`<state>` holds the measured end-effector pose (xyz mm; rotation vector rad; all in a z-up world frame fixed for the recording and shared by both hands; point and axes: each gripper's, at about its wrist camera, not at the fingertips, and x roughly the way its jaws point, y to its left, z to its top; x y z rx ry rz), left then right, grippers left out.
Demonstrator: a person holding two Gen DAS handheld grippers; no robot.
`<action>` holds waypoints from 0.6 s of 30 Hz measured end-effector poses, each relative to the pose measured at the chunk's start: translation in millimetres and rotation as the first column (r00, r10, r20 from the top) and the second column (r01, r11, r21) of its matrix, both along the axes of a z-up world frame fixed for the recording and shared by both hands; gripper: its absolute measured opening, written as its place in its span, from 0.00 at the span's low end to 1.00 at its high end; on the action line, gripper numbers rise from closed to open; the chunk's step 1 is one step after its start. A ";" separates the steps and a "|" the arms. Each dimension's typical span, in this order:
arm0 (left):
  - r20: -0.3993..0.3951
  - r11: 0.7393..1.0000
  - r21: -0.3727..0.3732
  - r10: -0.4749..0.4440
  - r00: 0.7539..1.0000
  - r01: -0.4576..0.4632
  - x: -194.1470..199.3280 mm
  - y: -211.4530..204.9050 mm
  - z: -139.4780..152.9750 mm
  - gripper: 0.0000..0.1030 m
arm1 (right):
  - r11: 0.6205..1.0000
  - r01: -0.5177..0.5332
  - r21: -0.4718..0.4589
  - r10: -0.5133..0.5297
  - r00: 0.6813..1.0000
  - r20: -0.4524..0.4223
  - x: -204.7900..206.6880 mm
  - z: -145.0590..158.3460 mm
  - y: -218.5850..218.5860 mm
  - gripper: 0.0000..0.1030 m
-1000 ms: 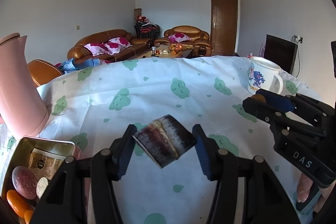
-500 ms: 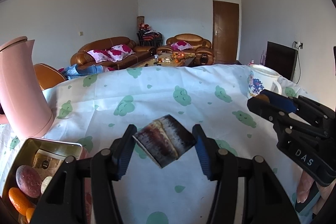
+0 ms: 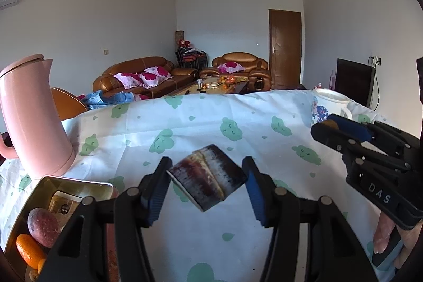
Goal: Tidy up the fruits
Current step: 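Lift the yellow fruit and striped cylinder and carry both toward the pink tin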
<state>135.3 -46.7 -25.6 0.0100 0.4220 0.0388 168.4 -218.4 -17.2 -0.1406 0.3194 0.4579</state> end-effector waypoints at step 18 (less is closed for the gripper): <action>0.074 1.000 0.007 0.009 0.997 -0.010 -20.2 -1.4 5.6 0.55 | 1.000 -0.001 0.005 0.001 0.999 0.050 -14.1 2.9 -0.2 0.31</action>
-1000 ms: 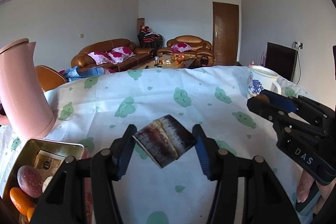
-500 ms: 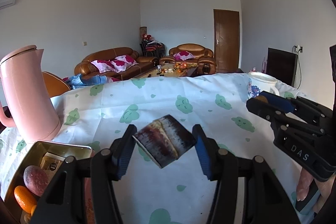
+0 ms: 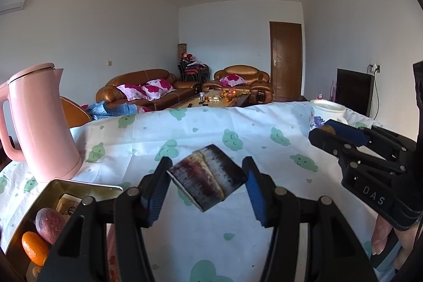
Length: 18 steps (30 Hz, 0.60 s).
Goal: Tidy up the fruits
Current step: 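Lift the yellow fruit and striped cylinder and carry both toward the pink tin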
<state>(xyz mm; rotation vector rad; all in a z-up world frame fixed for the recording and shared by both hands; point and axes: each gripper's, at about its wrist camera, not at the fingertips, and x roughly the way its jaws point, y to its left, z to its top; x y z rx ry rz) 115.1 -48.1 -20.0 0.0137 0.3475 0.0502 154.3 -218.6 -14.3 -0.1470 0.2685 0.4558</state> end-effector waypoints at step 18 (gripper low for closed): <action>-0.022 1.000 -0.024 -0.019 1.000 0.019 -14.6 12.2 0.8 0.55 | 0.997 -0.070 -0.010 0.071 0.998 0.003 -26.8 0.5 19.6 0.31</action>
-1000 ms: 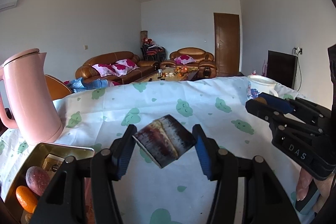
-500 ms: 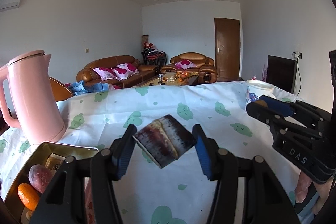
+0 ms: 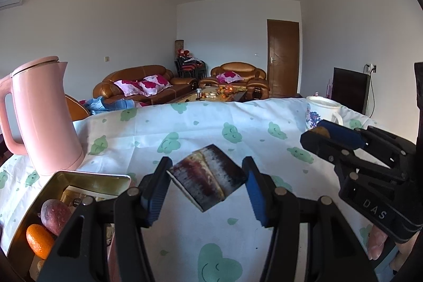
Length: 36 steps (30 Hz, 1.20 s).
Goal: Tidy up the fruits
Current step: 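Lift the yellow fruit and striped cylinder and carry both toward the pink tin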
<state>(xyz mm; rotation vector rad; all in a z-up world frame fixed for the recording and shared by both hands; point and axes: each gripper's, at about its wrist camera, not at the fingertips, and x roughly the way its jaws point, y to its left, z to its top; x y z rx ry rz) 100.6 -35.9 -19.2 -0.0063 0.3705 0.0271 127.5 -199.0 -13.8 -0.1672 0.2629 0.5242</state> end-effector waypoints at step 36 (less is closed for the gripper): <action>-0.016 0.993 0.014 0.119 0.993 -0.119 -63.7 71.7 11.4 0.55 | 0.974 -0.227 -0.020 0.228 0.974 0.004 -46.2 27.7 93.4 0.31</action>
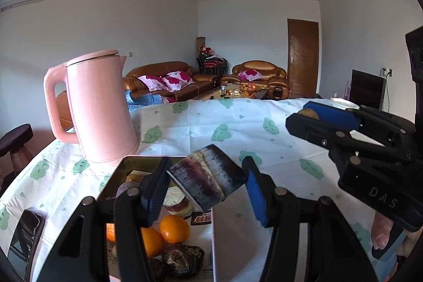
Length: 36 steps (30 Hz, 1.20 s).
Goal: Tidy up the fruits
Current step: 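Lift the yellow fruit and striped cylinder and carry both toward the pink tin, then lower the yellow fruit and striped cylinder into the tin and open both grippers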
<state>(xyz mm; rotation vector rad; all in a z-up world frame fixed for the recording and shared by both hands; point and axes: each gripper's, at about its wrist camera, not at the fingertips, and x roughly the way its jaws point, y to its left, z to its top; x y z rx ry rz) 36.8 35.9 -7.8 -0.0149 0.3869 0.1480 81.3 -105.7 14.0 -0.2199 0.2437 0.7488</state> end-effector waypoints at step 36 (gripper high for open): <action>-0.051 0.984 -0.051 0.166 0.985 -0.169 -26.6 85.0 -9.8 0.55 | 0.987 -0.149 -0.060 0.147 0.989 -0.033 -13.8 -11.4 87.0 0.31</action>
